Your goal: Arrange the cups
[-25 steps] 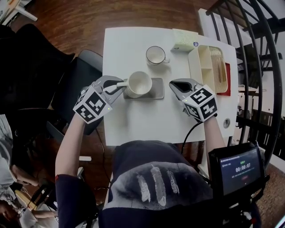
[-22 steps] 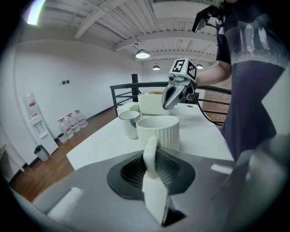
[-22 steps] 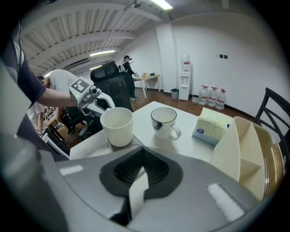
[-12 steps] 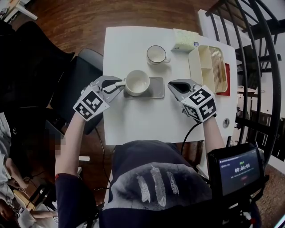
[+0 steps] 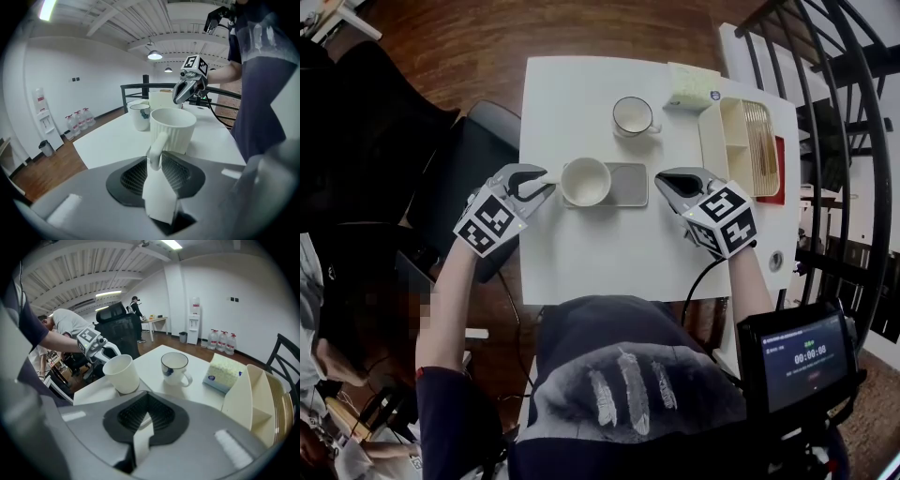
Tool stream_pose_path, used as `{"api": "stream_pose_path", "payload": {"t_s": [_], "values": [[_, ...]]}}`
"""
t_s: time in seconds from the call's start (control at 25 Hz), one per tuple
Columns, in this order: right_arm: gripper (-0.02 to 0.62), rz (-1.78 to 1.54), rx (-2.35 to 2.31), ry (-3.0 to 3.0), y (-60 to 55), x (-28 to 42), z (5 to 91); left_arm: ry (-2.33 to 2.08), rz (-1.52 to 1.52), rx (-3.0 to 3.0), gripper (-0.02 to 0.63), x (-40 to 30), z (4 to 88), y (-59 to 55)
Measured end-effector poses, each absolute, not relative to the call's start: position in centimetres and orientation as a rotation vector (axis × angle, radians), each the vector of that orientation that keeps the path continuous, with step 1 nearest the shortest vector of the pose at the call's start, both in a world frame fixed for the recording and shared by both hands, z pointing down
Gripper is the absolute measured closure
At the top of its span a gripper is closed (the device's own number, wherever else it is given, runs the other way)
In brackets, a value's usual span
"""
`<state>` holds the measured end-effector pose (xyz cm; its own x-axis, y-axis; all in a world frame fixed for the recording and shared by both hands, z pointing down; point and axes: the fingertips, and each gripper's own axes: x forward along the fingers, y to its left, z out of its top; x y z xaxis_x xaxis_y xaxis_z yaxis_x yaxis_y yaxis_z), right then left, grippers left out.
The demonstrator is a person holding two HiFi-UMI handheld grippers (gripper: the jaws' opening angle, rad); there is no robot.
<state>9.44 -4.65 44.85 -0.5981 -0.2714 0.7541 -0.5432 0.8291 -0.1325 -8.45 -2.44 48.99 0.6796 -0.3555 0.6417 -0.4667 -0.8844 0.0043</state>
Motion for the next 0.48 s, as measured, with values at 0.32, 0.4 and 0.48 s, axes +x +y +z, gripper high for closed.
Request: {"api": "stream_pose_path", "payload": {"t_s": [0.32, 0.4, 0.48], "values": [[0.591, 0.463, 0.609, -2.233, -4.7, 9.8, 44.9, -0.681, 0.941, 2.69, 0.407, -10.9, 46.8, -0.1], [0.591, 0.467, 0.612, -2.232, -4.6, 9.9, 45.0, -0.767, 0.843, 2.7, 0.373, -12.0, 44.4, -0.4], [0.591, 0.466, 0.613, -2.233, -4.7, 9.9, 45.0, -0.878, 0.672, 2.712, 0.368, -12.7, 41.0, -1.5]]}}
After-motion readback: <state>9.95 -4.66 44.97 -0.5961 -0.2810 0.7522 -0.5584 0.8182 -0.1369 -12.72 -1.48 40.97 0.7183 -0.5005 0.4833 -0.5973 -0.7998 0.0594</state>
